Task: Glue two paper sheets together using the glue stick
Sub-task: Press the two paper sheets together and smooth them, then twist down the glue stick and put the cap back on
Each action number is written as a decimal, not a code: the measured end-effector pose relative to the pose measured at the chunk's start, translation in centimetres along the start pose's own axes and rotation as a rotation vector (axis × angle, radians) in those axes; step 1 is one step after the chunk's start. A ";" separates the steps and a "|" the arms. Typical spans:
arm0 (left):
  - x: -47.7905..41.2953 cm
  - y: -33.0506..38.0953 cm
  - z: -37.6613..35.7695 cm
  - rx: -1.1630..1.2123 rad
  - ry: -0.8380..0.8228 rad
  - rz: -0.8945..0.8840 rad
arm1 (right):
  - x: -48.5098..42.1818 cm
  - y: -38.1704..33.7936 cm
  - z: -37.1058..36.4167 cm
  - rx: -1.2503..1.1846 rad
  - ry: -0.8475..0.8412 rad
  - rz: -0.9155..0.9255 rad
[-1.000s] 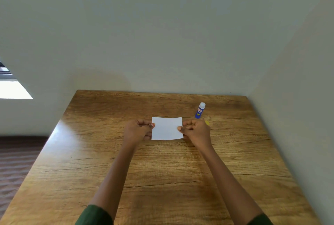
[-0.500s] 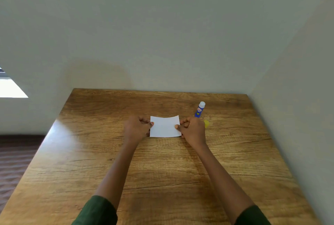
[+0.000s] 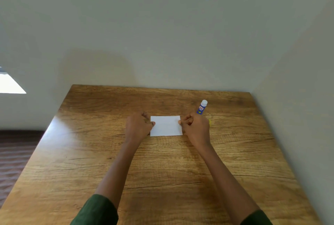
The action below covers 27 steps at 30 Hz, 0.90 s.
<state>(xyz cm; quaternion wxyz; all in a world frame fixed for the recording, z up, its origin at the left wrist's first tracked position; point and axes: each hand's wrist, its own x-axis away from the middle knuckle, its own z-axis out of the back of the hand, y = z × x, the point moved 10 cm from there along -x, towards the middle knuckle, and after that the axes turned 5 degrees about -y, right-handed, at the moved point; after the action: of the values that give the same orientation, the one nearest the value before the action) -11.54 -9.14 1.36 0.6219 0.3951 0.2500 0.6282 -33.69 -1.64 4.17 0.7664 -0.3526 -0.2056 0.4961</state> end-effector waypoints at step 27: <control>0.4 2.4 -0.2 0.020 0.007 -0.147 | -4.4 1.5 3.9 -0.007 -0.022 -0.023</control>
<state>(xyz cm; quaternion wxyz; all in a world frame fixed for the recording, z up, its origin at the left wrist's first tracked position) -13.01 -8.92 3.26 0.6614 0.3797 0.2870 0.5797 -39.05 -3.96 5.79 0.7685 -0.3475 -0.2195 0.4905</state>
